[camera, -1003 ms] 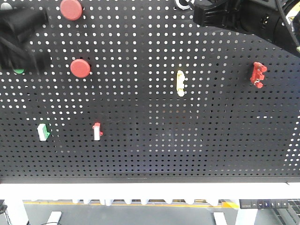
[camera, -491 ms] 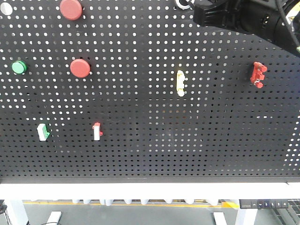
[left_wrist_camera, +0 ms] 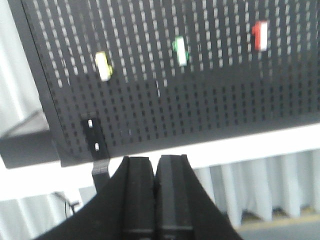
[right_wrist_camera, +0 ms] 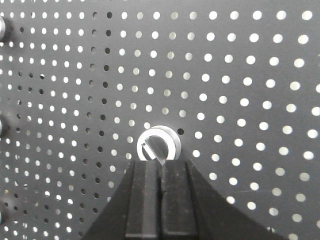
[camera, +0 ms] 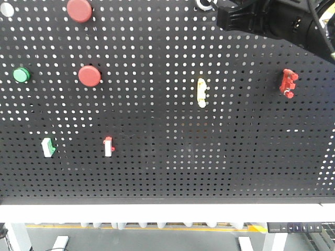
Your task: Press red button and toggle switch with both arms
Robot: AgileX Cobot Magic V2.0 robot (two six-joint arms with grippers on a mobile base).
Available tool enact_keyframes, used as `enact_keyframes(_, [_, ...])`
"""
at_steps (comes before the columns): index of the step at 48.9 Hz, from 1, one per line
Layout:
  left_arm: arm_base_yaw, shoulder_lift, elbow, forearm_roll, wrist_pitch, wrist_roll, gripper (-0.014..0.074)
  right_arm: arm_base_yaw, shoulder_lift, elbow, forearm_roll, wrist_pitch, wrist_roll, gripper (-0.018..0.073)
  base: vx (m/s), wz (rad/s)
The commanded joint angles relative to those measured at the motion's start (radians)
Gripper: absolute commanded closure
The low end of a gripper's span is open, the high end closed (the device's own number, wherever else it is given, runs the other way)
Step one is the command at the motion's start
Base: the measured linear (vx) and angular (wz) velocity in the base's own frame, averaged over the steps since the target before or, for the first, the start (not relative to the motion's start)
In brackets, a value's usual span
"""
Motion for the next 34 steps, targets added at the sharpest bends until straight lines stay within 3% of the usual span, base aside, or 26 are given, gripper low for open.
enact_keyframes(1, [0.003, 0.009, 0.028, -0.010, -0.053, -0.009, 0.0594, -0.002, -0.028, -0.027, -0.004, -0.077, -0.006, 0.0559, 0.00, 0.00])
enact_keyframes(24, [0.003, 0.009, 0.028, -0.010, -0.052, -0.009, 0.0594, -0.002, -0.035, -0.027, -0.007, -0.064, -0.008, 0.0559, 0.00, 0.00])
enact_keyframes(34, [0.003, 0.009, 0.027, -0.010, -0.052, -0.009, 0.0594, -0.004, -0.198, 0.110, -0.041, -0.025, -0.161, 0.0559, 0.00, 0.00])
